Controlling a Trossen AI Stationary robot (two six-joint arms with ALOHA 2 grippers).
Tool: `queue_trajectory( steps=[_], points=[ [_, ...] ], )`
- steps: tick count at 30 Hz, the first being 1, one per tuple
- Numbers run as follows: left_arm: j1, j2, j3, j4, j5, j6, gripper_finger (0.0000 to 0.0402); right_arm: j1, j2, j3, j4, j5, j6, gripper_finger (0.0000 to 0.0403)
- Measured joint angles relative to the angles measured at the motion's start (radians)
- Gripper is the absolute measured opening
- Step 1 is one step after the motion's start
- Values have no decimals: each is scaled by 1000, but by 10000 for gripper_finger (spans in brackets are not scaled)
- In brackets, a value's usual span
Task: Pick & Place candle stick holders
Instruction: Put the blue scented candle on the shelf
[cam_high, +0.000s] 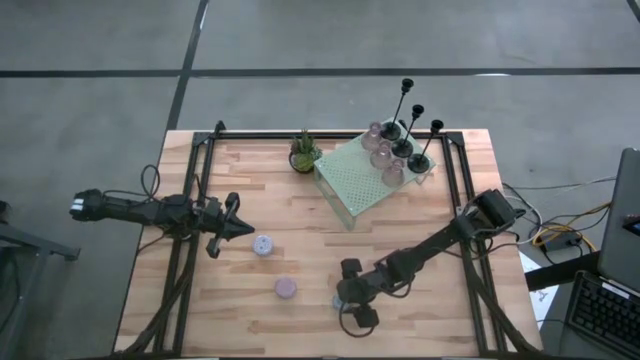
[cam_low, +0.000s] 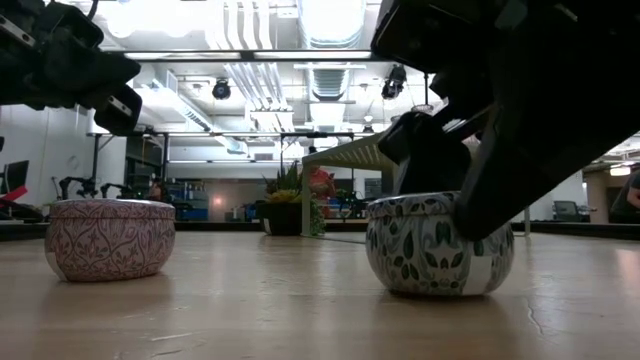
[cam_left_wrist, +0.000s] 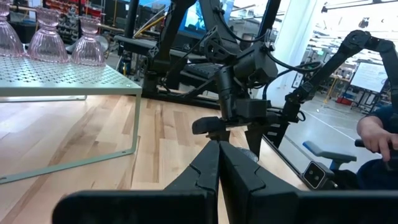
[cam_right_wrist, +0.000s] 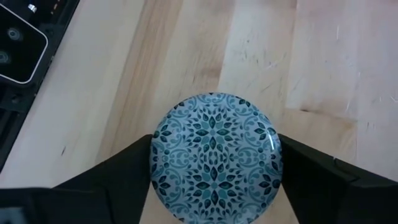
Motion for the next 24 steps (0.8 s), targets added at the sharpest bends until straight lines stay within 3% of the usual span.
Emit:
queue_trajectory(
  steps=[24],
  points=[
    [0,0,0,1,0,0,14,-17,-24,20,-83,6,-17,295]
  ],
)
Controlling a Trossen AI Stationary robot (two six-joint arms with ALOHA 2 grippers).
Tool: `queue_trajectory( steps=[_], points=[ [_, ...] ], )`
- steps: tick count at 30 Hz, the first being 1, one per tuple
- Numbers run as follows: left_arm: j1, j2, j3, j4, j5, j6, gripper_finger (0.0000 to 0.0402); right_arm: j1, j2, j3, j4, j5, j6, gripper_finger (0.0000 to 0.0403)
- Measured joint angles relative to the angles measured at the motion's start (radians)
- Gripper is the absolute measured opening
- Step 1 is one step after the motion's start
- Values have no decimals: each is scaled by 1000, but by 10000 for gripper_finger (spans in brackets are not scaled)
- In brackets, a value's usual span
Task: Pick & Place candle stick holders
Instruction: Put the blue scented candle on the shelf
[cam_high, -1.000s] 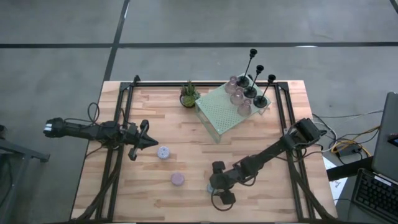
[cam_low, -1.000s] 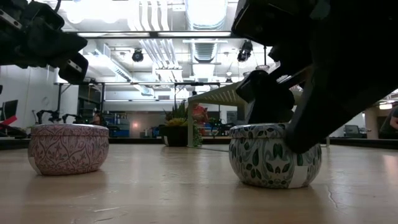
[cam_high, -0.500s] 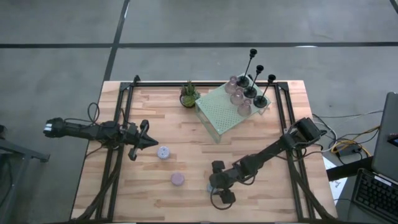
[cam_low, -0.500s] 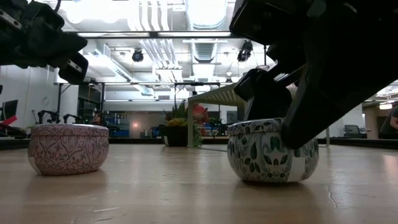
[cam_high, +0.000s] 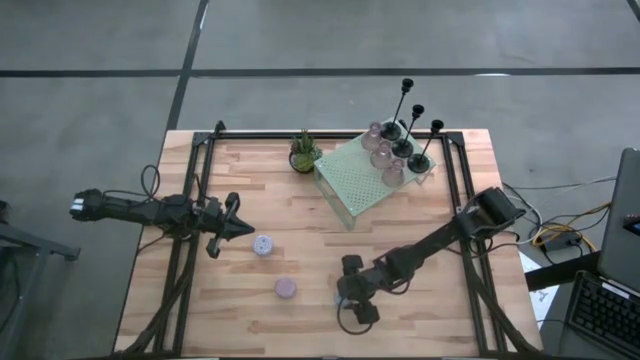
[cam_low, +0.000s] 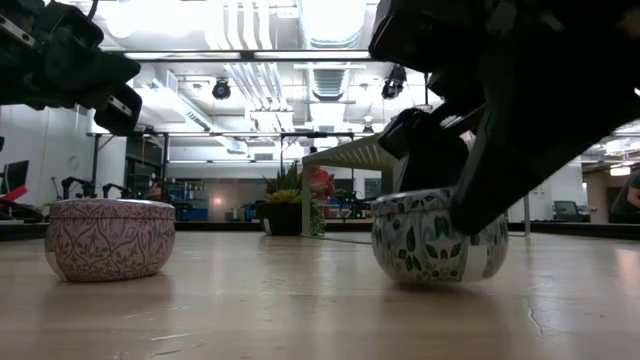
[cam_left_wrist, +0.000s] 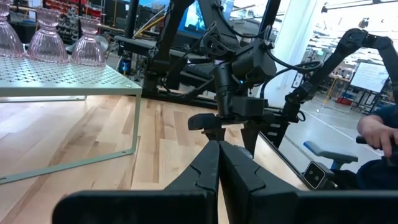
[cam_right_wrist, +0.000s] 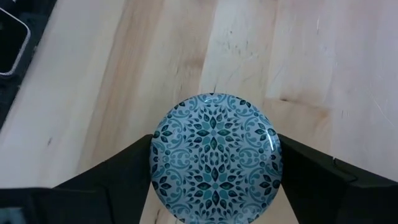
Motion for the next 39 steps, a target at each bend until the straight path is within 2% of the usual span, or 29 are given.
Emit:
queue_trajectory(
  steps=[9,20,26,34,39],
  points=[
    [0,0,0,-1,0,0,14,-21,-54,24,-52,-1,-19,295],
    [0,0,0,0,0,0,14,-85,-100,157,-285,0,-101,297],
    [0,1,0,-1,0,0,14,-123,-114,234,-354,0,-171,295],
    [0,2,0,-1,0,0,14,-204,-153,344,-516,32,-240,296],
    [0,2,0,0,0,0,14,-282,-201,375,-553,45,-281,295]
  ],
)
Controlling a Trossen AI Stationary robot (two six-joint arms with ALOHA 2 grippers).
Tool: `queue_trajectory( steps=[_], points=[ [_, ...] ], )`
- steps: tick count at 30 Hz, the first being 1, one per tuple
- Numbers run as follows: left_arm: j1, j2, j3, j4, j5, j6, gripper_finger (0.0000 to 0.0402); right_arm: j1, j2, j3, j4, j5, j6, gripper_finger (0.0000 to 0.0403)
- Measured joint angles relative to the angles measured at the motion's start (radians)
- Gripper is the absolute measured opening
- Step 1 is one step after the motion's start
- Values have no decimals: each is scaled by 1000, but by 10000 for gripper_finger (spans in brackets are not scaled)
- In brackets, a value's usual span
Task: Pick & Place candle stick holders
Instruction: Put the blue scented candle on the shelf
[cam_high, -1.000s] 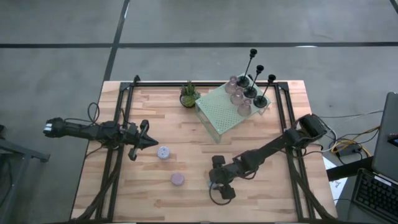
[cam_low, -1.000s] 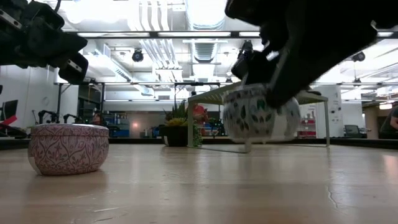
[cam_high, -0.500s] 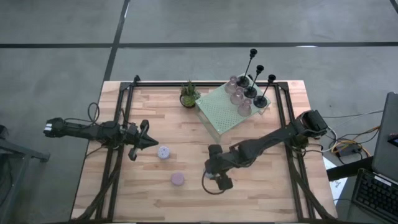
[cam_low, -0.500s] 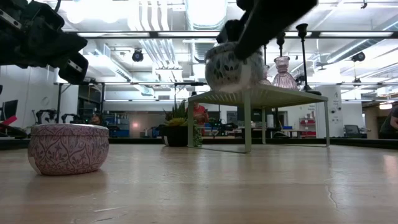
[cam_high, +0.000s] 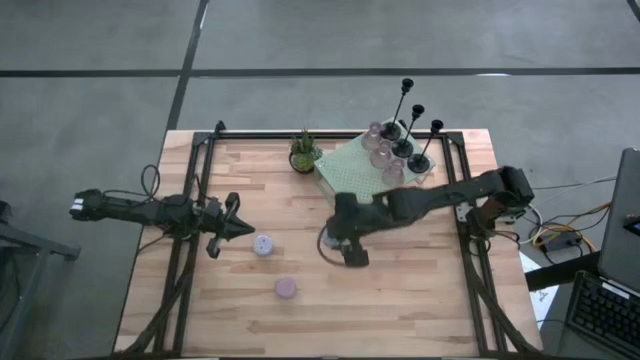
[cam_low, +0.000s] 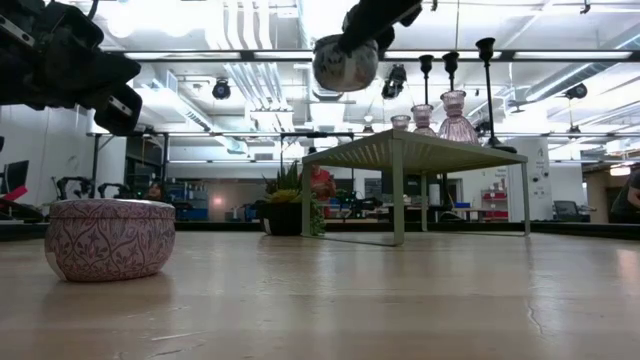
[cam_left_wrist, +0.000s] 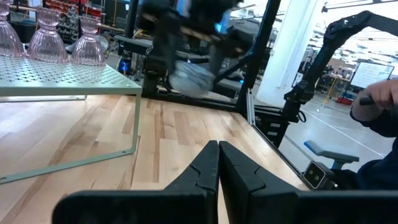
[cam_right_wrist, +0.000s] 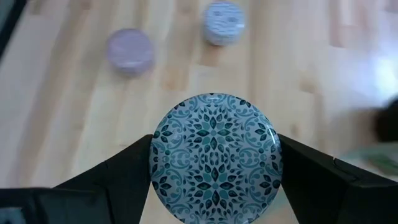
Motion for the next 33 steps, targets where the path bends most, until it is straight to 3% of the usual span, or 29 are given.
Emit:
queue_trajectory(
  steps=[7,17,33],
  points=[
    [0,0,0,-1,0,0,14,-171,-66,5,-7,1,-14,299],
    [0,0,0,-2,0,0,14,-392,-71,12,0,8,133,299],
    [0,0,0,-1,0,0,14,-451,-59,24,45,137,355,299]
  ],
)
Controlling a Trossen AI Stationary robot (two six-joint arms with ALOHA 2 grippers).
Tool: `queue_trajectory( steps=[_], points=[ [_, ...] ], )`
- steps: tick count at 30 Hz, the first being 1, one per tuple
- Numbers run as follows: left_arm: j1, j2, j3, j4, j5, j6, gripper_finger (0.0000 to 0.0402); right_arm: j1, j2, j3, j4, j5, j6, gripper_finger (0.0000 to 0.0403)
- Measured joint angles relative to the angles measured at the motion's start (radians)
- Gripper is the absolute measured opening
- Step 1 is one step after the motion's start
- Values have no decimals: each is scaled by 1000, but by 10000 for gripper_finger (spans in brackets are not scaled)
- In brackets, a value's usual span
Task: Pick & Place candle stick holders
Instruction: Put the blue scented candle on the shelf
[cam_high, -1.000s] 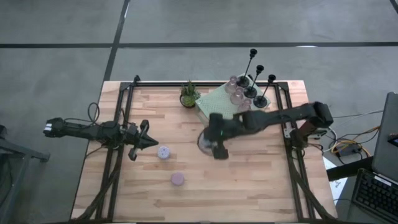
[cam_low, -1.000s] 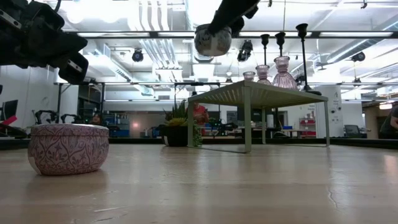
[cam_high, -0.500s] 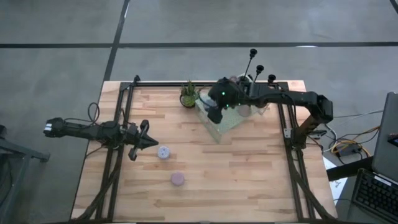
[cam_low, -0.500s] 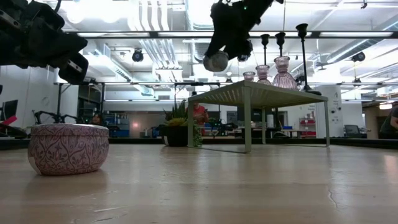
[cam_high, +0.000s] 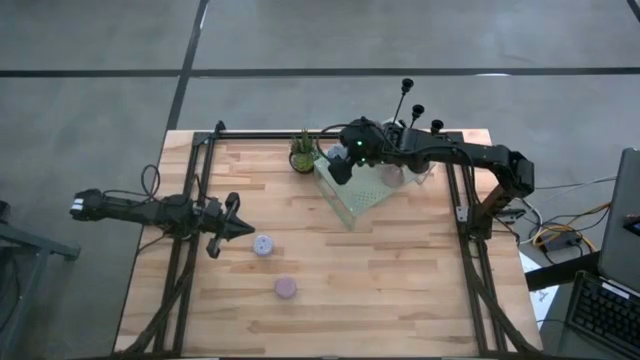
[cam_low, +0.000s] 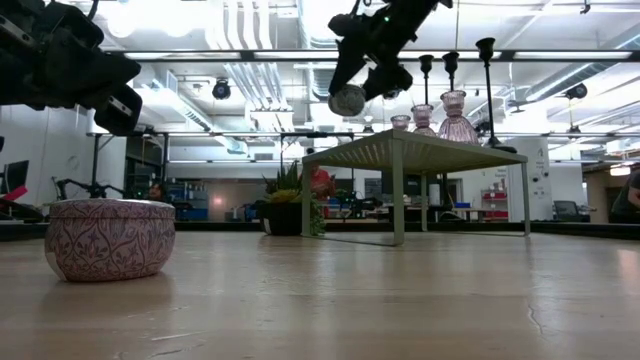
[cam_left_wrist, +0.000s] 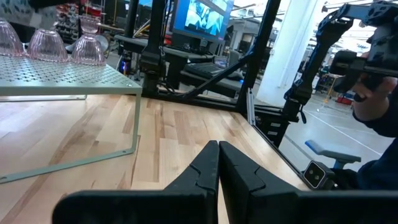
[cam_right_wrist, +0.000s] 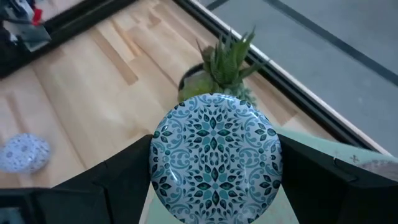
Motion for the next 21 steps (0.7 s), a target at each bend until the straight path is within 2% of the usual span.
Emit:
queue_trajectory(
  steps=[10,21],
  points=[
    [0,0,0,0,0,0,14,-26,66,22,-5,0,0,299],
    [0,0,0,0,0,0,14,-54,71,22,-13,3,9,299]
  ],
)
